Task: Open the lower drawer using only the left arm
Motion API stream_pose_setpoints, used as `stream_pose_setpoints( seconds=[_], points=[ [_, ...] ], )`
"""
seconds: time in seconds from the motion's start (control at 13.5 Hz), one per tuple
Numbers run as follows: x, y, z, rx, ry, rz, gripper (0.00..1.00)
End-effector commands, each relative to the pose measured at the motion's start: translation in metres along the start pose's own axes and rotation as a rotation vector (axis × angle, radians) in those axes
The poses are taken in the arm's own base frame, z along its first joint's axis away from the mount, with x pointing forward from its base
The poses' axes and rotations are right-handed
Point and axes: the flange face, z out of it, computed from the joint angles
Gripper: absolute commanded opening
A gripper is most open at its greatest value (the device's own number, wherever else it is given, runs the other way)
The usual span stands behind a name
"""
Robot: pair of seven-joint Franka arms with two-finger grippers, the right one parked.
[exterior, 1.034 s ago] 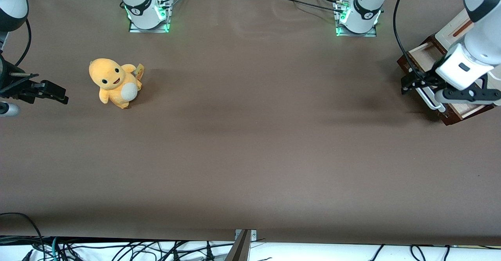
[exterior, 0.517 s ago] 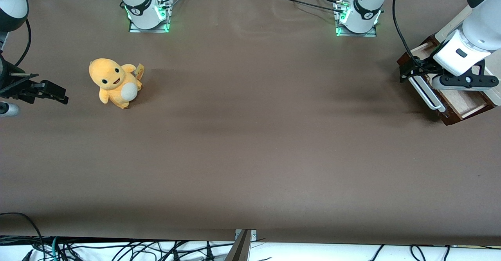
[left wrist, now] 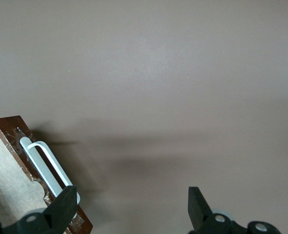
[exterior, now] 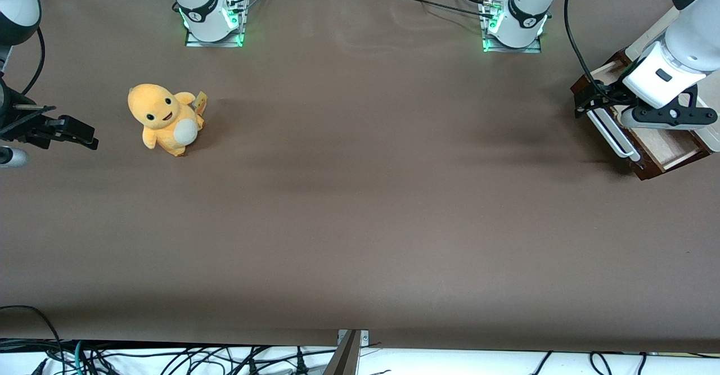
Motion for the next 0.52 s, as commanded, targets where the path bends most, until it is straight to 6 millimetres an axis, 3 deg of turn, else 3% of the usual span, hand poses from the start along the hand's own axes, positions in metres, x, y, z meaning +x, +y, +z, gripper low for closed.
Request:
stream_pose_setpoints(
  seconds=[0.0, 0.44],
  points=[
    [0.0009, 0.0007, -0.0069, 0.006, -0.012, 0.019, 1.0],
    [0.0007, -0.0011, -0.0069, 0.007, -0.018, 0.016, 1.0]
  ],
)
